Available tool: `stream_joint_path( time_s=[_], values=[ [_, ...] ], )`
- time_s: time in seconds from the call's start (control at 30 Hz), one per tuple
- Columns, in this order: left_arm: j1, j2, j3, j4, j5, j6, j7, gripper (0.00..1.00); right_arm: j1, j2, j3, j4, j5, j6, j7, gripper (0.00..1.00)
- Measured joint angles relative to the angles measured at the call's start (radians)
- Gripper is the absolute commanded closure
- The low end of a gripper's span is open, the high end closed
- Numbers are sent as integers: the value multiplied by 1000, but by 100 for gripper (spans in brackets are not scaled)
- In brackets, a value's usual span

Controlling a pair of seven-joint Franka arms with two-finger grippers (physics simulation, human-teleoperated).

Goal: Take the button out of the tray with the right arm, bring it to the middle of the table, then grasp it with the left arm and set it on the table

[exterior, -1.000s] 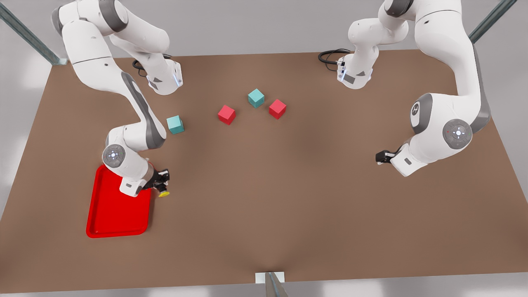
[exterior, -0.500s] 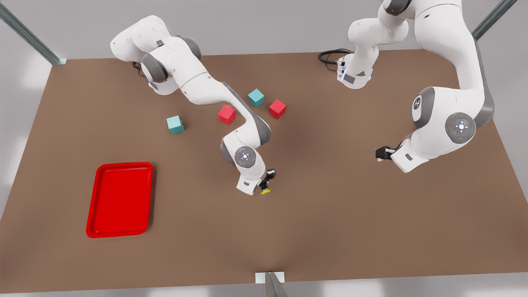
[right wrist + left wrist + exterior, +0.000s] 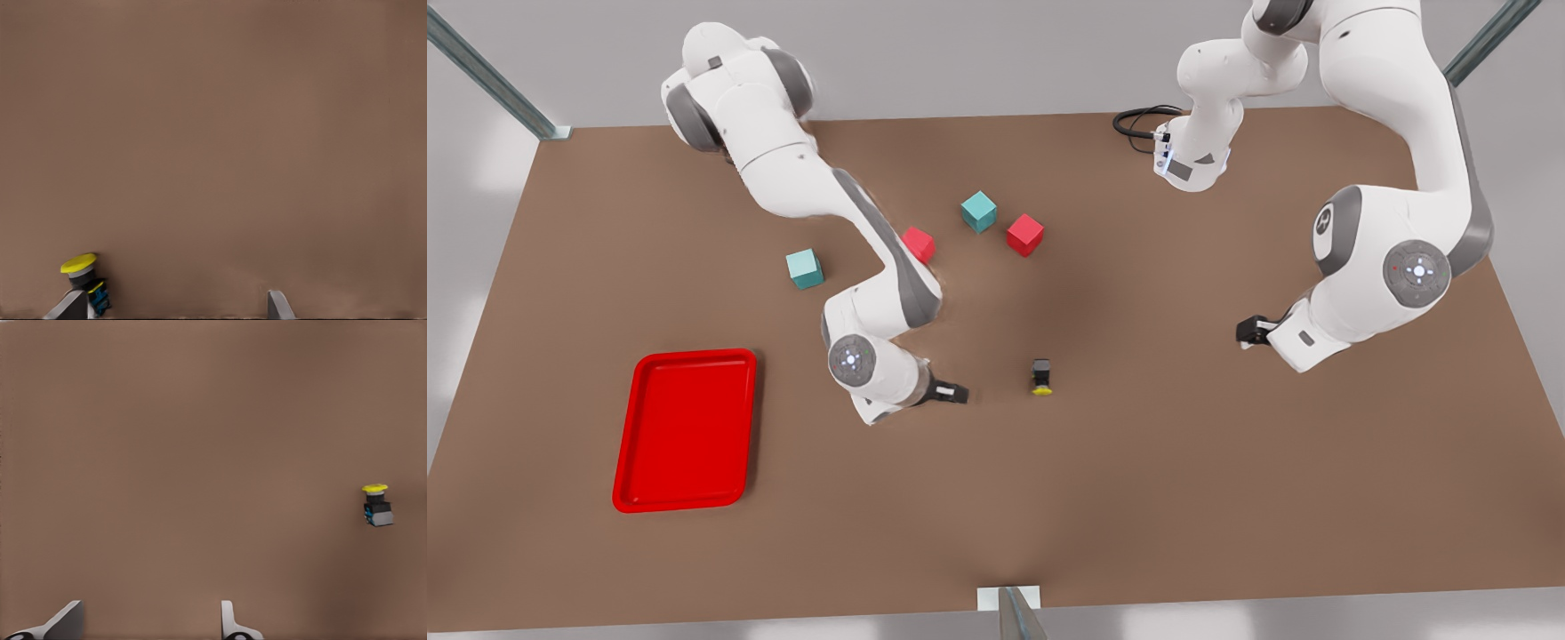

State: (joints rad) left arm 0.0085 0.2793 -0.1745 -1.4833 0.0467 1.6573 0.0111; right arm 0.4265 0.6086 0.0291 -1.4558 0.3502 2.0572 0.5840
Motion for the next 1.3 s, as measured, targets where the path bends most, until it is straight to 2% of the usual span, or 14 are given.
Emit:
stream_joint_path(
  time_s=[0.03, 0.07, 0.13, 0.17, 0.23, 0.3, 0.37, 0.43, 0.63, 0.77, 1.3],
  values=[
    [0, 0, 0, 1, 1, 0, 0, 0, -130, -96, 83, -108, -25, -5, -7, 0],
    [-1, -1, 0, 2, 2, 0, 0, 0, -229, -190, 127, -223, -48, -11, -20, 0],
    [-42, 4, -1, 2, 4, 0, -11, 0, -374, -319, 156, -405, -121, -15, -59, 0],
    [-110, 11, -2, 2, 3, 1, -24, 0, -460, -340, 164, -443, -173, -15, -81, 0],
    [-296, 24, -4, 21, -14, 3, -69, 0, -609, -341, 164, -418, -270, -22, -127, 0],
    [-469, 54, -7, 45, -40, 21, -134, 0, -664, -340, 159, -269, -326, -87, -174, 0],
    [-539, 133, -6, 56, -55, 71, -197, 0, -532, -374, 33, -165, -353, -170, -219, 0],
    [-577, 200, 0, 58, -58, 135, -260, 0, -458, -392, -14, -134, -363, -234, -258, 0],
    [-588, 381, 7, 58, 65, 329, -479, 0, -432, -358, -18, -118, -375, -335, -353, 0],
    [-557, 446, 8, 46, 134, 437, -578, 0, -450, -224, -26, -36, -382, -352, -403, 0],
    [-584, 480, 7, -44, 246, 561, -856, 0, -442, -185, -24, 3, -392, -370, -516, 0]
  ],
)
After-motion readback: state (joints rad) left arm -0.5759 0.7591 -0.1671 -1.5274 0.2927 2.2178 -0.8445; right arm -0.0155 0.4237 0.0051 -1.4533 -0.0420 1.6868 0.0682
